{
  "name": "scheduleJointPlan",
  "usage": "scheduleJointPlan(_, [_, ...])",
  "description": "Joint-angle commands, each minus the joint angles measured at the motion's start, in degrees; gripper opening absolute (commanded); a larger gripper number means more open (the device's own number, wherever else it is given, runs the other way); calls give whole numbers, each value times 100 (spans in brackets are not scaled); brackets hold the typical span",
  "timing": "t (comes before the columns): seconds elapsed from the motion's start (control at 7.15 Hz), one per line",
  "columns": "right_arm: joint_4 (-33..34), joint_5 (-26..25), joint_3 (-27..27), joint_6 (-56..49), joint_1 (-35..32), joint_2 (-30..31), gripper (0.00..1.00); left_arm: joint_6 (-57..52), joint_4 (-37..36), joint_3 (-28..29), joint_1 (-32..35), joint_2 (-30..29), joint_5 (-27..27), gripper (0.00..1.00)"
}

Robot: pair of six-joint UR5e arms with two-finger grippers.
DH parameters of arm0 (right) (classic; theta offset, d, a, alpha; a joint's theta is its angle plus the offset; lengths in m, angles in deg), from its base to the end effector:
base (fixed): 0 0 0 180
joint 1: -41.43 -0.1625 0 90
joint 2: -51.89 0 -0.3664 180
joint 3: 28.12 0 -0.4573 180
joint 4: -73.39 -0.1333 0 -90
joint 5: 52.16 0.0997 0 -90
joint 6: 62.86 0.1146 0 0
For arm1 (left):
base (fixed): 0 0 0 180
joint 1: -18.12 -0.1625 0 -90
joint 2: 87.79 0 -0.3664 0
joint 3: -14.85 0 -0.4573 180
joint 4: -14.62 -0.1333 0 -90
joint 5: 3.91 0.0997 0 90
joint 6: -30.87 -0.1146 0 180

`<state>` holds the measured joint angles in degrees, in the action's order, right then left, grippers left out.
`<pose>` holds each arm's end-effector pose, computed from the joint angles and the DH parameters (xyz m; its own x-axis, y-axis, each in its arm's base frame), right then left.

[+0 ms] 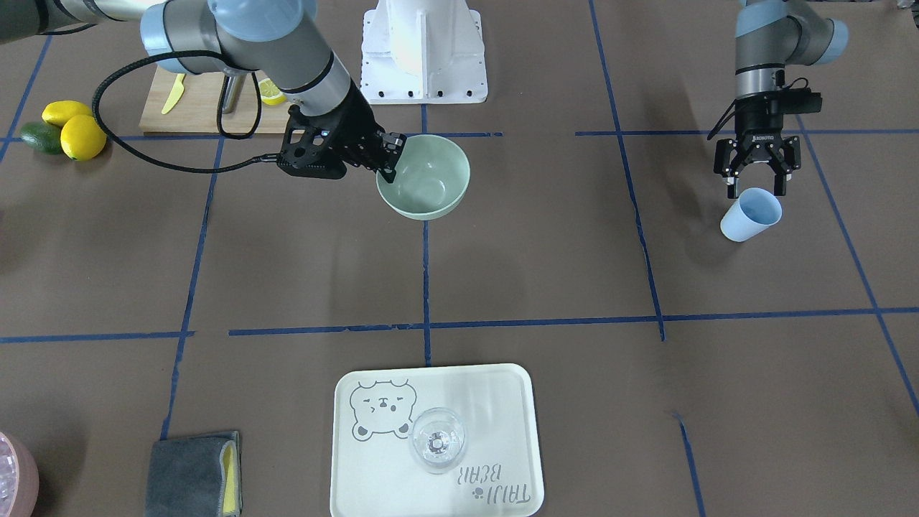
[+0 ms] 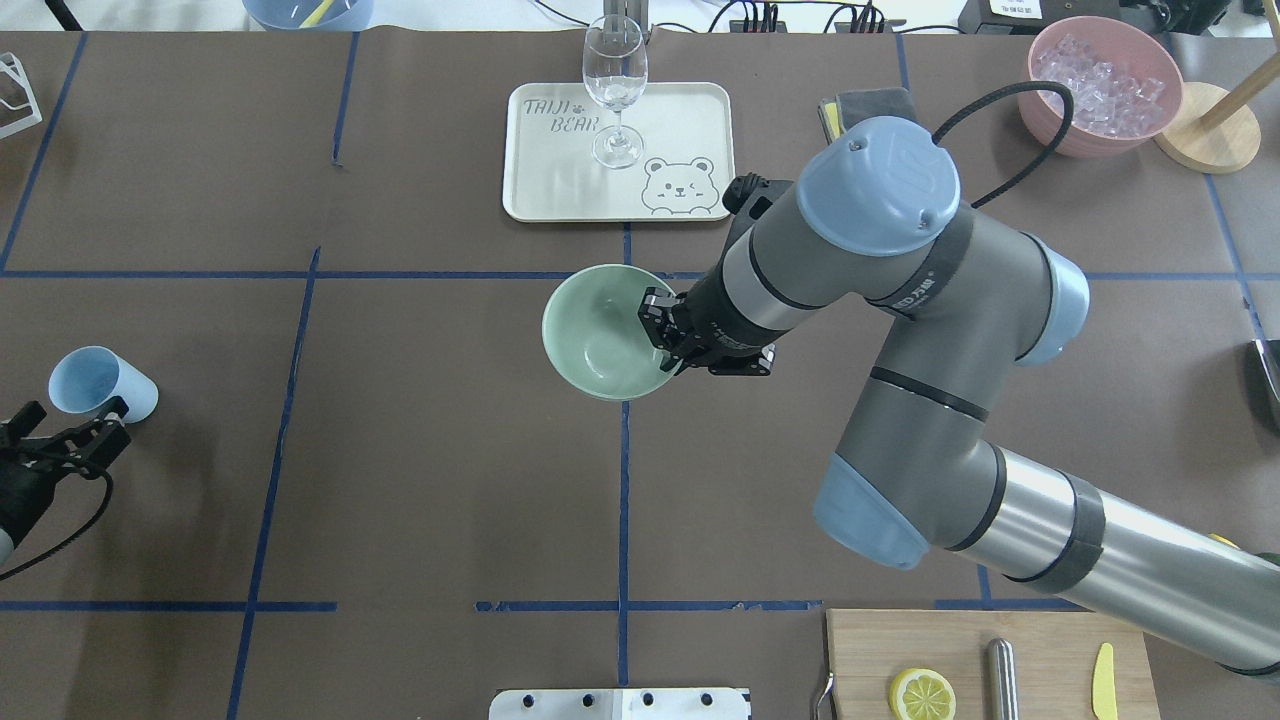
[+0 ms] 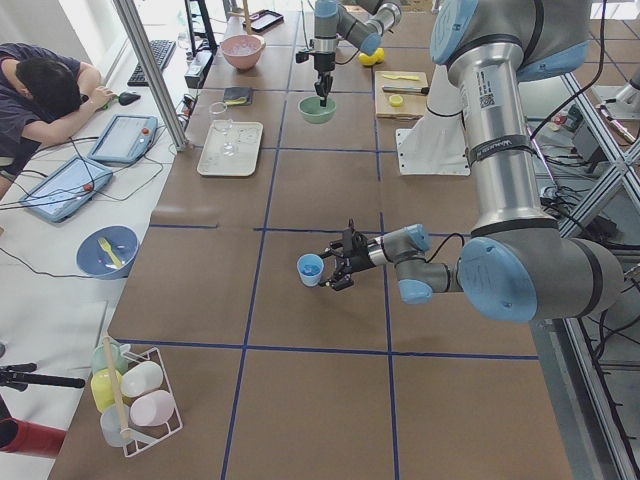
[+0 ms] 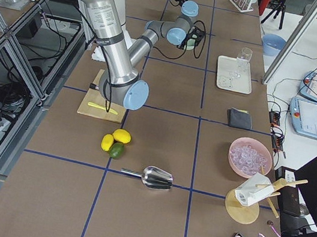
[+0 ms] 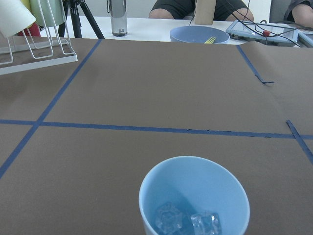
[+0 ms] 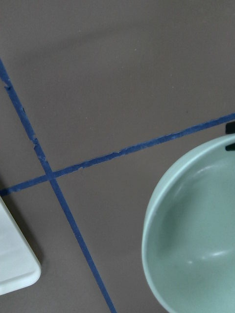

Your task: Pour ice into bowl

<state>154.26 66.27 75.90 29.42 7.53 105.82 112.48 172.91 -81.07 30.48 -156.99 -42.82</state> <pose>-0.4929 -0.4261 0.0738 0.4184 0.3233 0.8488 -0.1678 0.9459 -0.2776 0.3715 -0.3092 0.5853 0.6847 -0.0562 -0.7267 0.6518 0.4933 0.5760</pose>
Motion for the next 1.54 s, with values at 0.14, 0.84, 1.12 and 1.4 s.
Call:
scheduleJointPlan(0.14, [96,-415,-933,10,418,-802,0,-48,-18,538,-6,-524,428,100])
scheduleJointPlan(0.84, [34,-619,-2290,194,745,-1710,0,-400,17,618,-6,-533,420,100])
scheduleJointPlan(1.12, [17,-689,-2928,186,771,-2191,0,-470,43,689,-6,-568,420,99])
scheduleJointPlan(1.4, [-54,-689,-3002,186,797,-2203,0,-479,35,750,-6,-664,402,98])
